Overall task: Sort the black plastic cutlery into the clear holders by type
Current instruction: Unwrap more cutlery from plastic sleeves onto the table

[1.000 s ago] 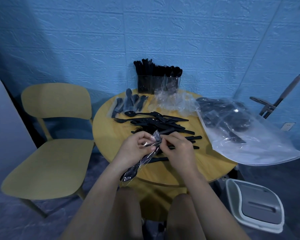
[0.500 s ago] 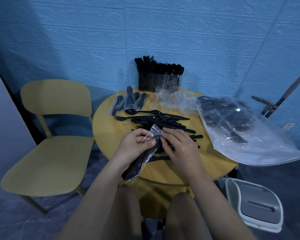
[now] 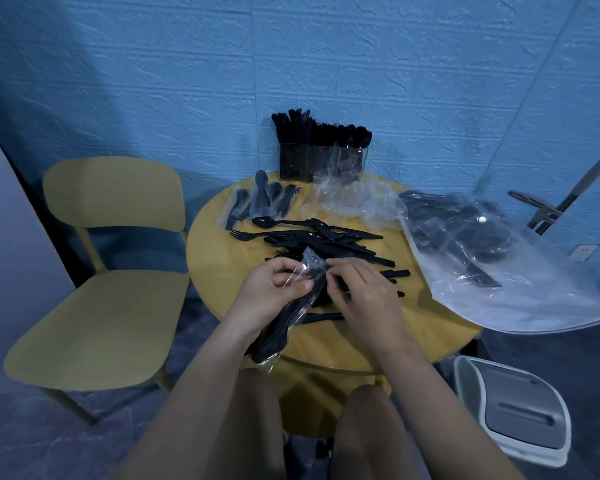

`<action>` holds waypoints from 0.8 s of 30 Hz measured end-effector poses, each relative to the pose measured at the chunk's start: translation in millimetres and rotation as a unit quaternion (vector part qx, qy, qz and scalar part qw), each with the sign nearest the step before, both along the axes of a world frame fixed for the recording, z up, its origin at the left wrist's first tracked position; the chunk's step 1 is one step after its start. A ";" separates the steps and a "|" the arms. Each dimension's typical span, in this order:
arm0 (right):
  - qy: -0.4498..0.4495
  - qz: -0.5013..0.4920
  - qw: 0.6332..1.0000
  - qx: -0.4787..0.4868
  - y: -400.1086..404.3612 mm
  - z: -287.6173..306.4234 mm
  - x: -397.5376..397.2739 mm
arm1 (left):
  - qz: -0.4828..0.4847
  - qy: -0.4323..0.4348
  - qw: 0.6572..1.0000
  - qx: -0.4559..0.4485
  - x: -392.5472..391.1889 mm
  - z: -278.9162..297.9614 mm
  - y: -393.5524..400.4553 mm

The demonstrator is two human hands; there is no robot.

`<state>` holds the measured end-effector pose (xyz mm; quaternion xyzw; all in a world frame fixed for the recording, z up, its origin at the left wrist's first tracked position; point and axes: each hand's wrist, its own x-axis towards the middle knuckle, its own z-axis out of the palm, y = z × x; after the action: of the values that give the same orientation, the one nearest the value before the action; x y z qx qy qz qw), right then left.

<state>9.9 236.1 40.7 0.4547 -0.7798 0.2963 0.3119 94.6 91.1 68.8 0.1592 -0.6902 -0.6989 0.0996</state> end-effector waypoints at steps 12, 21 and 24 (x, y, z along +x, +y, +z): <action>-0.306 -0.047 0.919 -0.243 5.5 28.1 -2.6 | -0.037 -0.005 0.995 -0.091 -7.0 1.4 -12.6; -0.360 0.019 0.933 -0.021 -1.8 21.0 -3.3 | -0.077 0.006 0.985 -0.151 -12.8 7.2 -17.0; -0.416 0.036 0.907 -0.048 -0.1 22.6 -8.3 | -0.105 -0.003 0.982 -0.160 -13.1 13.5 -21.6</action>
<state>1.6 236.0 63.3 0.3020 -0.8068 0.5069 -0.0302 81.5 69.5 82.3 0.0695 -0.8061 -0.5857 0.0479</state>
